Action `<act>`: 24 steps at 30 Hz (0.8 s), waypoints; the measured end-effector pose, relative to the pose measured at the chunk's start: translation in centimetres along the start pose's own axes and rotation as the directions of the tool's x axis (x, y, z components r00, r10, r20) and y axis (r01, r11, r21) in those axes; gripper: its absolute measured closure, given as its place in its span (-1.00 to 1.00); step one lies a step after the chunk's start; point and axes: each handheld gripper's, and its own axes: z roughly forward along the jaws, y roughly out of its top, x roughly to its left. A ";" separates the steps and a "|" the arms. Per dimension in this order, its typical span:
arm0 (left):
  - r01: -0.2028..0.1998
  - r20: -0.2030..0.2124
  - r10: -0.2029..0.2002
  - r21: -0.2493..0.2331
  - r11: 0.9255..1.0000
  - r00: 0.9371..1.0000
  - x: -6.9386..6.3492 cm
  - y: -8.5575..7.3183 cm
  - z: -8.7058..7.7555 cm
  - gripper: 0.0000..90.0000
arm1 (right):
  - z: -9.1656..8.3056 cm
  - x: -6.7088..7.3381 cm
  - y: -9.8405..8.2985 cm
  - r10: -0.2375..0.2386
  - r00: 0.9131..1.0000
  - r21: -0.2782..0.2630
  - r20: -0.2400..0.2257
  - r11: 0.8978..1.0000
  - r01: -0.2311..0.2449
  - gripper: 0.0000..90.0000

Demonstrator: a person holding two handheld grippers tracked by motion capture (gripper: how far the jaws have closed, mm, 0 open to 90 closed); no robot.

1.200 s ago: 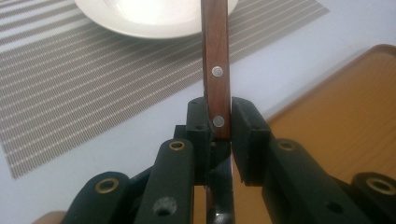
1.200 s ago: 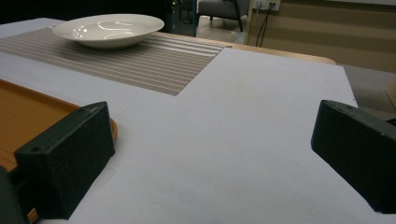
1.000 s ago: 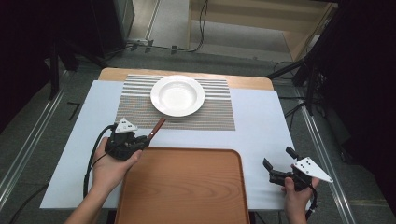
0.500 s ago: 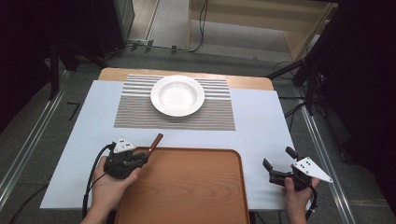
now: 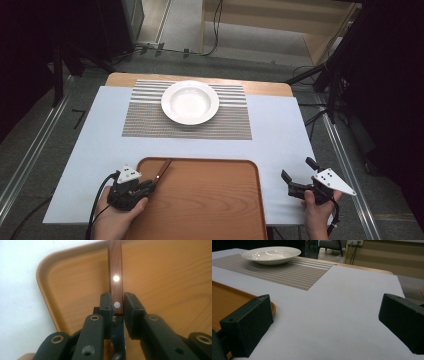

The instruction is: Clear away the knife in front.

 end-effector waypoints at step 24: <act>-0.069 0.042 0.074 -0.097 0.993 0.996 -0.1 1.2 -0.3 0.75 | 0.0 0.0 0.0 -0.004 1.000 0.001 0.003 1.000 0.004 -1.00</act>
